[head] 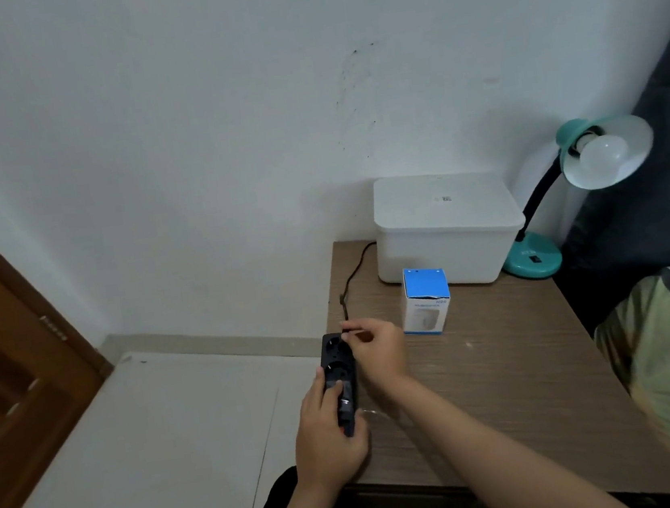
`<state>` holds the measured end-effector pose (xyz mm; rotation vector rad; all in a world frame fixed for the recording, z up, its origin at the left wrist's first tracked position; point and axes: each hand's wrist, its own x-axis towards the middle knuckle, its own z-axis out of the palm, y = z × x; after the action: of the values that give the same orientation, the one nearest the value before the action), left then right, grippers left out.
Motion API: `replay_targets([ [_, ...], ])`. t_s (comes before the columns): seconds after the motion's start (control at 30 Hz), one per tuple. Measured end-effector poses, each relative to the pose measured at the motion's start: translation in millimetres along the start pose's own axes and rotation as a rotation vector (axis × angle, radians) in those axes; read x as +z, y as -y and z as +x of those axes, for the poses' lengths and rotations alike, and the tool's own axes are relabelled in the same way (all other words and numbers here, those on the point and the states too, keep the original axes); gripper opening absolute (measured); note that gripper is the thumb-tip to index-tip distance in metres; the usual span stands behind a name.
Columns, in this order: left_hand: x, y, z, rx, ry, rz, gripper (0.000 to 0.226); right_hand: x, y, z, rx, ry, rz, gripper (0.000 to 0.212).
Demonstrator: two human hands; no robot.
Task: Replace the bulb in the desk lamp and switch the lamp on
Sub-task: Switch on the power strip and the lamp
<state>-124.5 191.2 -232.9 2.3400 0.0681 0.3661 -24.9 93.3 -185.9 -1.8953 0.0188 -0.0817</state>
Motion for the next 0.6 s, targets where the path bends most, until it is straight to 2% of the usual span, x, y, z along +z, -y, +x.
replay_targets([
  [0.17,2,3,1,0.010,-0.017,-0.002,0.053,5,-6,6,-0.150,0.035,-0.196,0.017],
  [0.37,4,4,2,0.025,-0.025,-0.003,0.051,5,-12,14,-0.235,0.043,-0.238,0.015],
  [0.6,3,4,2,0.026,-0.026,0.002,0.052,15,-22,14,-0.235,0.101,-0.255,0.015],
])
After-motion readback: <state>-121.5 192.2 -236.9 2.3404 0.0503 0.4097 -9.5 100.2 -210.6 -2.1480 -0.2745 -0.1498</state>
